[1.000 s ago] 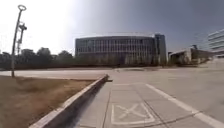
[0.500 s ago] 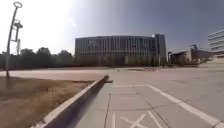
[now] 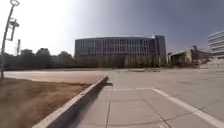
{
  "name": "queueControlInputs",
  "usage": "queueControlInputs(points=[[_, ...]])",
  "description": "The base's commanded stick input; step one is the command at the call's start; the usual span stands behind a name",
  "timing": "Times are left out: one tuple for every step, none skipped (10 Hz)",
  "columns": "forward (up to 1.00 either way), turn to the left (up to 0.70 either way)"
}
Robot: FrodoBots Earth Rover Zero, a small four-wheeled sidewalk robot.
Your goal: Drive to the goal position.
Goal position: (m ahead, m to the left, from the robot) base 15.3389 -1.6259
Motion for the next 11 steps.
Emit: queueControlInputs(points=[[0.70, 0.00], [0.70, 0.00], [0.70, 0.00], [0.70, 0.00], [0.70, 0.00], [0.70, 0.00], [0.70, 0.00], [0.70, 0.00], [0.70, 0.00], [0.70, 0.00], [0.70, 0.00]])
